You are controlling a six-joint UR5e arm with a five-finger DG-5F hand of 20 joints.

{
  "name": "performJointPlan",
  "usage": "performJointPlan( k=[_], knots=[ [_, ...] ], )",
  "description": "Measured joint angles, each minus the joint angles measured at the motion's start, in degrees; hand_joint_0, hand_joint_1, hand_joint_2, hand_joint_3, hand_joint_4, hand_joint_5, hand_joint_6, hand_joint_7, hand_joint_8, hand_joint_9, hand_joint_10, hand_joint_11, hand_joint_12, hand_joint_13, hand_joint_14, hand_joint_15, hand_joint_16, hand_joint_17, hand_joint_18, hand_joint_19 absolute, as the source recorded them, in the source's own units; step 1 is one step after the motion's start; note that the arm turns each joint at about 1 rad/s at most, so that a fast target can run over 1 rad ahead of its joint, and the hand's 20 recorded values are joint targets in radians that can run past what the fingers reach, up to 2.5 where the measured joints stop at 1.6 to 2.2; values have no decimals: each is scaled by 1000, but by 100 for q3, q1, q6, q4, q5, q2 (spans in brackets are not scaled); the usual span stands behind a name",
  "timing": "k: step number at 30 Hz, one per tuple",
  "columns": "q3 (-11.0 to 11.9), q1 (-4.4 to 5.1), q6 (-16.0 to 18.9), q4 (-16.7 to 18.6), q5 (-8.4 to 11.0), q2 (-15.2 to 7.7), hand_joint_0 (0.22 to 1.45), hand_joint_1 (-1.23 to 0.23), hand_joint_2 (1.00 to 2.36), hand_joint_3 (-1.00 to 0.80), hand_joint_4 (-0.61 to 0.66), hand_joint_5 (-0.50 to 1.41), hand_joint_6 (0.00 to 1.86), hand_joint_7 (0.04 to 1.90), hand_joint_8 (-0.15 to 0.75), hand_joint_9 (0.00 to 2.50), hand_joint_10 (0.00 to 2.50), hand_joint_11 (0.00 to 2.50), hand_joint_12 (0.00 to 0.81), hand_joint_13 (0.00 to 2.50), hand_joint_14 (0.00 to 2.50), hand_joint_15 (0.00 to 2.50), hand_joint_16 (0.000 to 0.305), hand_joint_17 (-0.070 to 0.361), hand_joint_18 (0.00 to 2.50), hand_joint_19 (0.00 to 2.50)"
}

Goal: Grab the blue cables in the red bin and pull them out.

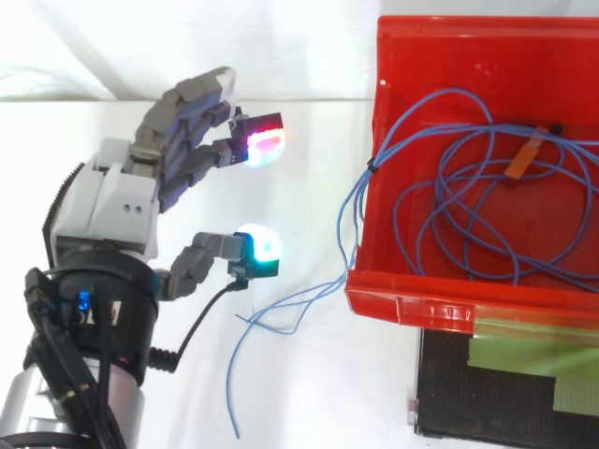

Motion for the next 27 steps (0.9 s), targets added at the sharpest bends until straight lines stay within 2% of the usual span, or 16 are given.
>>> performJointPlan(
  k=[7, 27],
  knots=[
    [10, -75, -109, -211, -63, 0, 802, -799, 1000, -1000, 326, 659, 9, 574, 260, 457, 13, 377, 333, 321, 13, 357, 44, 98, 324, 564],
    [118, -229, -481, -481, -189, 1, 803, -798, 1000, -1000, 338, 677, 9, 591, 261, 462, 13, 379, 332, 323, 13, 351, 44, 98, 323, 573]
  ],
)
